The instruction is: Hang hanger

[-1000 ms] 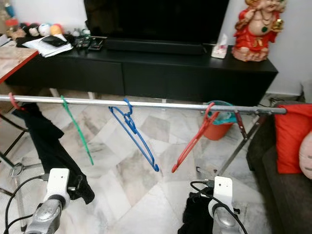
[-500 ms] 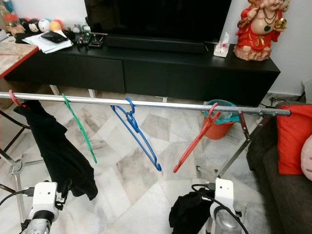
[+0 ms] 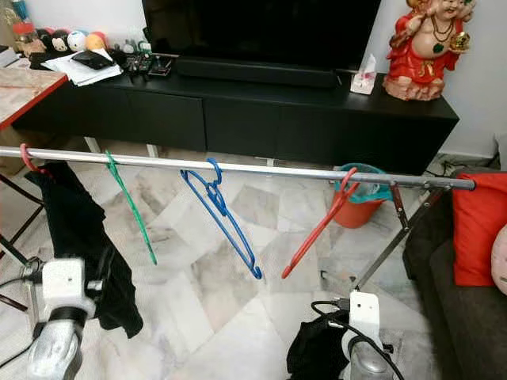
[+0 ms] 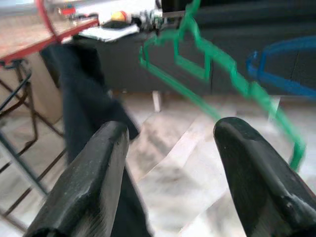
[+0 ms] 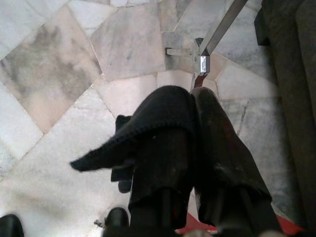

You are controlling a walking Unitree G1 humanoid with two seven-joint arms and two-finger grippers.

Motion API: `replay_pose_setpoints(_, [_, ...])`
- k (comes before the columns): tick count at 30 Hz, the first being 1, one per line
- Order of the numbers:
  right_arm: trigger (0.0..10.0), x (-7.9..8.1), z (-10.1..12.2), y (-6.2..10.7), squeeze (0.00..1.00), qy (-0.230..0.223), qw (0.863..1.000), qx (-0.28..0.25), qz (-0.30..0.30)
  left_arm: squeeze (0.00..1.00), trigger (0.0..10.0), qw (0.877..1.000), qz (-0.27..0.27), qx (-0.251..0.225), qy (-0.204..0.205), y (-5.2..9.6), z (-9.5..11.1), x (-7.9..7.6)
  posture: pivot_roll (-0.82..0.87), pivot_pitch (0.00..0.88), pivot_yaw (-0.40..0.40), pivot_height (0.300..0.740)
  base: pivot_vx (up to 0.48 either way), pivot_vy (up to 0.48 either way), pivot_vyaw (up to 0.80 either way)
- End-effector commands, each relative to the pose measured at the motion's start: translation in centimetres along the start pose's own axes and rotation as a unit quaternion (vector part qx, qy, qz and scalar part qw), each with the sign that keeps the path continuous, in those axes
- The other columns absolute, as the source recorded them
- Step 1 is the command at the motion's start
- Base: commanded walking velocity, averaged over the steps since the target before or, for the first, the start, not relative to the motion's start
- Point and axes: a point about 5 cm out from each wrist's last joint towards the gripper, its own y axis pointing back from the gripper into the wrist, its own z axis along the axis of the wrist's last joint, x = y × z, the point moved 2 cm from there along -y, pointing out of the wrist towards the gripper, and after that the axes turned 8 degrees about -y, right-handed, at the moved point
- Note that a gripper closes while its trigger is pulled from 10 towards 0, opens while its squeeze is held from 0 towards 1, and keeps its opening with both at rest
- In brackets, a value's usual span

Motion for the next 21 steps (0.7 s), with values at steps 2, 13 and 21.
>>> replay_pose_setpoints(2, [10.0, -0.3, -0.2, 0.0, 0.00, 0.004, 1.000, 0.006, -0.002, 0.00, 10.0, 1.000, 0.001, 0.009, 0.025, -0.7, 0.3, -0.1, -0.06, 0.000, -0.051, 0.740, 0.000, 0.000, 0.00])
replay_pose_setpoints(13, [10.0, 0.1, -0.1, 0.0, 0.00, 0.003, 1.000, 0.006, -0.001, 1.00, 10.0, 0.995, -0.018, 0.005, 0.094, -4.2, 3.0, -0.7, -0.07, 0.000, -0.044, 0.740, 0.000, 0.000, 0.00])
replay_pose_setpoints(21, [10.0, 0.0, -0.5, 0.1, 0.00, 0.005, 1.000, 0.015, -0.001, 1.00, 10.0, 0.994, -0.012, 0.020, 0.105, -5.9, 4.1, -0.3, -0.07, 0.000, -0.050, 0.740, 0.000, 0.000, 0.00])
